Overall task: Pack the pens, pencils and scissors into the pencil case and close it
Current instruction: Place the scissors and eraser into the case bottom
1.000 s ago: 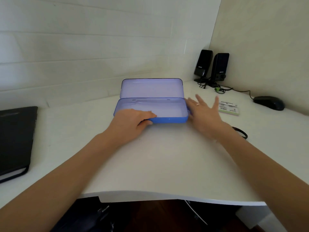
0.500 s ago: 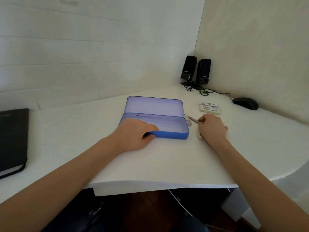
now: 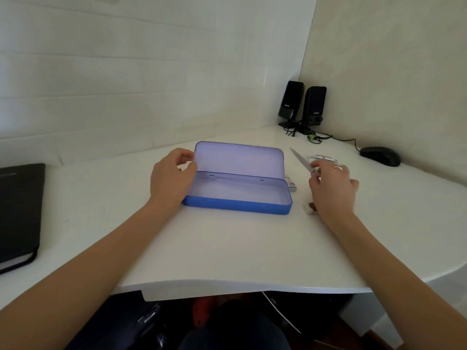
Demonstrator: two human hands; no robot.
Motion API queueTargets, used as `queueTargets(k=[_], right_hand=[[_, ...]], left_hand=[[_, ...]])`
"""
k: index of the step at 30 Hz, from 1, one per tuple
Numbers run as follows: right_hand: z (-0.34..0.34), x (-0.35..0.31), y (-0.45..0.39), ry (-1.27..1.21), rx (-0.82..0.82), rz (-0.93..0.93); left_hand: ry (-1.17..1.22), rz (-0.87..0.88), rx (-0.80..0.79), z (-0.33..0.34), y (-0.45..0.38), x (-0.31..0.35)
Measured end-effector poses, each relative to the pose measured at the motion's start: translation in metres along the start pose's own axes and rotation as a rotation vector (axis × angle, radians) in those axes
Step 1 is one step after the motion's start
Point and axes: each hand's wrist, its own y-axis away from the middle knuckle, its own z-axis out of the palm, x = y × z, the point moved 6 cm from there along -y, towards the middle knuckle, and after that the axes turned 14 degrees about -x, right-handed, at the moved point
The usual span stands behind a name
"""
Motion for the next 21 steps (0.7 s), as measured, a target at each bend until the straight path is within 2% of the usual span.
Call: queueTargets(k=[3,6,10,14,18,21], right_hand=[[-0.009,-0.002,0.0,-0.08,0.069,-0.041],[-0.011,-0.023,0.003,-0.228,0.035,-0.282],[-0.004,-0.064,0.01,-0.184,-0.13,-0.587],[-0.008,-0.103,0.007,-0.22,-0.363,-0.662],[0.012,-0.139,0.024,-0.15,-0.698,-0.808],[0.037,-0.149,0.031,-0.175,-0.799,-0.814]], left_hand=[[0.002,0.011,-0.083,0.009,-0.006,-0.002],[0.001,0.019,-0.092,0.009,-0.008,-0.001],[0.096,-0.05,-0.123,0.011,-0.01,-0.01],[0.066,-0.055,-0.138,0.011,-0.011,-0.013],[0.157,-0.084,-0.179,0.014,-0.013,-0.012],[0.234,-0.106,-0.232,0.018,-0.014,-0.012]])
